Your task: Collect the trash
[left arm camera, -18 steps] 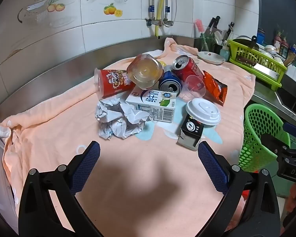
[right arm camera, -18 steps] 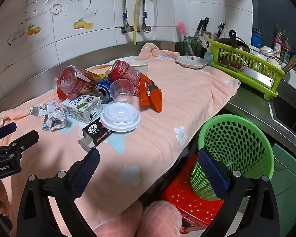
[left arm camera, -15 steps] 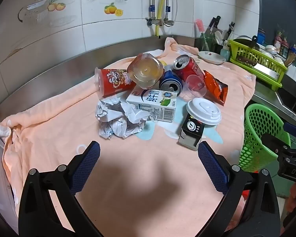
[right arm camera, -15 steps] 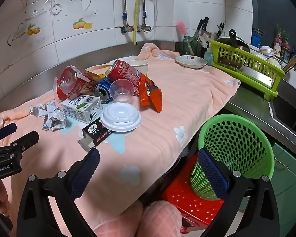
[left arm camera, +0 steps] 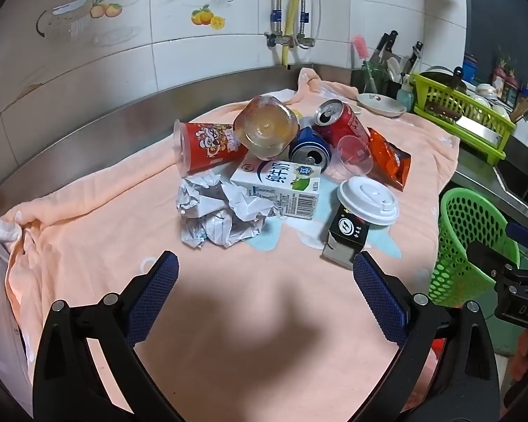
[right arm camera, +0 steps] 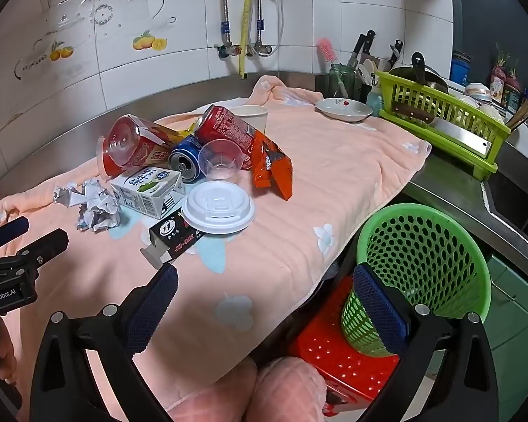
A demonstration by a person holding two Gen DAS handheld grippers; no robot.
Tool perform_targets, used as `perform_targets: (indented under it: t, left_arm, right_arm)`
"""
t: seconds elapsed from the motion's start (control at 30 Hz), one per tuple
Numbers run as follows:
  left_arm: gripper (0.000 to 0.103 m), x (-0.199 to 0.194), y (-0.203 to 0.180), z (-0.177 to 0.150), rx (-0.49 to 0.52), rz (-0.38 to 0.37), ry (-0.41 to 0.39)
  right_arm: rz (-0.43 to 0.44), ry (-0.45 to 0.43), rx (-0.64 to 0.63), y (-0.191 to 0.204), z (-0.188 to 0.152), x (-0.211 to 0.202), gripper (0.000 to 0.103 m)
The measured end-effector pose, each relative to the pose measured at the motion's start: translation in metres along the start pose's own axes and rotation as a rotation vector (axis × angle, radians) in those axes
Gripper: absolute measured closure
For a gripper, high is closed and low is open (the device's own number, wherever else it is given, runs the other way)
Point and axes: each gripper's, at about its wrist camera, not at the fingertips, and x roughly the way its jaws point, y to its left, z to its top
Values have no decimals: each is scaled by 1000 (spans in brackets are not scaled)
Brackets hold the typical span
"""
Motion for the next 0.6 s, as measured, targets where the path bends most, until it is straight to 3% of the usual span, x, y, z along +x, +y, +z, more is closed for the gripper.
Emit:
perform_targets:
  t: [0.6]
  left_arm:
    - [5, 1, 2, -1, -6, 14, -4]
  right_arm:
    - [3, 6, 9, 1, -2, 3, 6]
